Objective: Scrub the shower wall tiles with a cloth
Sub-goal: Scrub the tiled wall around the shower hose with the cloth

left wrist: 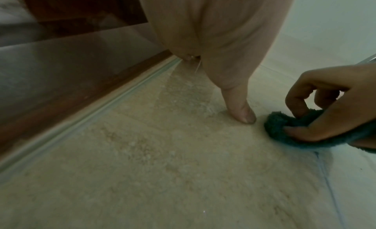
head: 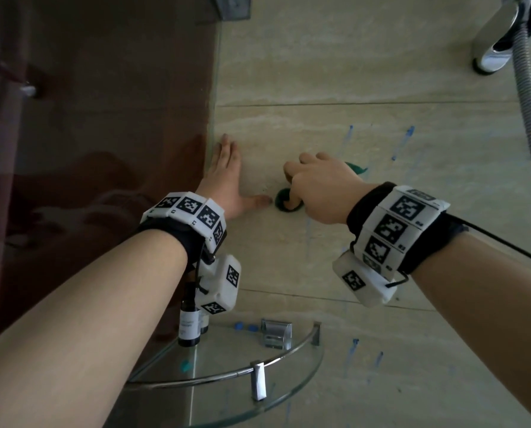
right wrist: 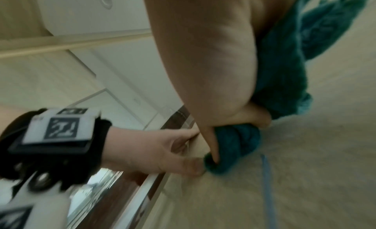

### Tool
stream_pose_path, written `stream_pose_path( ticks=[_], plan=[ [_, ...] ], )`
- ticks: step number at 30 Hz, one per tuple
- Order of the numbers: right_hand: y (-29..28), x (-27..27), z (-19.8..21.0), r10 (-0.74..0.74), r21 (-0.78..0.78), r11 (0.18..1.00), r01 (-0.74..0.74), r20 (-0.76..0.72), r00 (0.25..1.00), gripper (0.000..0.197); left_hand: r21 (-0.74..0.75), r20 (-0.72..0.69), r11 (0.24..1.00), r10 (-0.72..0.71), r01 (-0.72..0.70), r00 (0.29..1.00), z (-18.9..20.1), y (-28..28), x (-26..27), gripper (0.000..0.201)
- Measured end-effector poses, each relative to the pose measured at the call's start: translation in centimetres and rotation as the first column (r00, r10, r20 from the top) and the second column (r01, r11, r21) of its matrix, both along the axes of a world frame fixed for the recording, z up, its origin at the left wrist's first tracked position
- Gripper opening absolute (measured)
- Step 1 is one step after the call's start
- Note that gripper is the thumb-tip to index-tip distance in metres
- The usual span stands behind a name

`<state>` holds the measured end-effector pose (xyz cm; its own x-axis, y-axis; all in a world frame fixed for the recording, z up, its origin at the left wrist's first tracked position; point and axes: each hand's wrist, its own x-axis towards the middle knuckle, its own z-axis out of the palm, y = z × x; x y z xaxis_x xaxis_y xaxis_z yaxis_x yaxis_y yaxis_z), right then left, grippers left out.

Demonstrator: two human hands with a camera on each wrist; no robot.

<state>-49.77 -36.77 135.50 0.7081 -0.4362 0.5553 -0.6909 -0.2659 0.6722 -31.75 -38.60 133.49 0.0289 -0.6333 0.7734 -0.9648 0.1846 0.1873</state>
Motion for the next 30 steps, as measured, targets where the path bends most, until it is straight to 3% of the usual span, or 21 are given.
stream_pose_path(
  ticks=[4, 9, 13, 16, 21, 25, 30],
  plan=[
    [-0.2, -0.7, 1.3, 0.031, -0.069, 0.997, -0.022, 0.132, 0.991, 0.035, -0.009, -0.004, 1.0, 0.007, -0.007, 1.0, 0.0, 0.0, -0.1, 0.119],
    [-0.7, -0.7, 1.1, 0.042, -0.118, 0.993, -0.025, 0.151, 0.988, 0.04, -0.019, -0.015, 1.0, 0.007, -0.007, 1.0, -0.1, -0.3, 0.0, 0.12],
    [-0.8, -0.6, 1.3, 0.054, -0.176, 0.984, -0.009, 0.255, 0.965, 0.046, -0.016, -0.065, 1.0, -0.008, 0.007, 0.998, 0.3, -0.3, -0.5, 0.122],
    [-0.5, -1.5, 1.7, 0.16, -0.195, 0.977, -0.081, 0.433, 0.887, 0.054, -0.021, -0.158, 0.995, -0.102, 0.1, 0.982, 0.7, -0.1, -1.1, 0.121],
    [-0.5, -5.1, 1.9, 0.311, -0.223, 0.95, -0.219, 0.604, 0.734, 0.055, -0.168, -0.119, 0.967, -0.215, 0.194, 0.969, 1.0, 0.1, -2.3, 0.088],
    [-0.5, -7.4, 2.0, 0.267, -0.236, 0.96, -0.149, 0.626, 0.733, 0.058, -0.247, -0.104, 0.949, -0.226, 0.194, 0.969, 2.6, 0.1, -3.7, 0.079],
    [-0.4, -8.0, 2.6, 0.158, -0.206, 0.978, -0.033, 0.626, 0.764, 0.054, -0.224, -0.059, 0.969, -0.123, 0.107, 0.991, 4.5, -0.5, -4.9, 0.085]
  ],
)
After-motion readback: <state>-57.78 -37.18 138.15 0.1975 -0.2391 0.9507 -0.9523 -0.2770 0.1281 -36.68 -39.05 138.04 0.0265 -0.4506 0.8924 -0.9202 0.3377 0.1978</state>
